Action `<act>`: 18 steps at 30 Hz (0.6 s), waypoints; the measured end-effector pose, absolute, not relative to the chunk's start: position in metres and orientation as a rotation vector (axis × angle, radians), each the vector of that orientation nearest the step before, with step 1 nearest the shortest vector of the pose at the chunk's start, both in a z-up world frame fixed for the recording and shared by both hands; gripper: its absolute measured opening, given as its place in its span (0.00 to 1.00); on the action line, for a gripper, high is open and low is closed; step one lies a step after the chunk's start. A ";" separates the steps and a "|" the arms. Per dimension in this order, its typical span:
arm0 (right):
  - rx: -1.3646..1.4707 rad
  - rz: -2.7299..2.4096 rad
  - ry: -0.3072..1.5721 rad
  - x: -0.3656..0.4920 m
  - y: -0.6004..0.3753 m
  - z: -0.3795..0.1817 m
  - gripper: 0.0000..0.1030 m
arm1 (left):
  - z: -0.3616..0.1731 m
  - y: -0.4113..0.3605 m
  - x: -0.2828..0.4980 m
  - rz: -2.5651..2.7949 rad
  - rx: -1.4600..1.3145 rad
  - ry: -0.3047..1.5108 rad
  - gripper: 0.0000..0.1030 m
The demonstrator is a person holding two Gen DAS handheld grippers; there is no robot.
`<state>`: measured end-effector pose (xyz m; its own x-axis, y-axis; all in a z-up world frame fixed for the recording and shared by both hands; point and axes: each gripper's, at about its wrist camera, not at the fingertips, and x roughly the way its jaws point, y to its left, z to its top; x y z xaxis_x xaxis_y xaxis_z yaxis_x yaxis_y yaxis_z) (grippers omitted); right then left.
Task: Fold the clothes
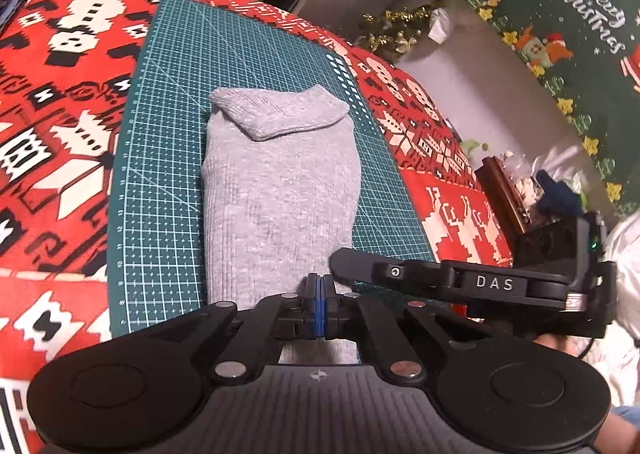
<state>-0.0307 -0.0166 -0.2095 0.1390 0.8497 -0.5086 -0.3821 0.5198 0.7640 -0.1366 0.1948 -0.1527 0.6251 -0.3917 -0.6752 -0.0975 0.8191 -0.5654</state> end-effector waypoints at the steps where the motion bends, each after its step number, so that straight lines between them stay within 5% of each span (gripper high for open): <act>1: 0.523 0.939 1.096 -0.031 -0.021 -0.208 0.00 | -0.148 0.195 -0.140 -0.179 -0.594 0.885 0.02; 18: 0.487 0.973 1.154 -0.060 -0.014 -0.205 0.00 | -0.147 0.211 -0.179 -0.128 -0.609 0.906 0.02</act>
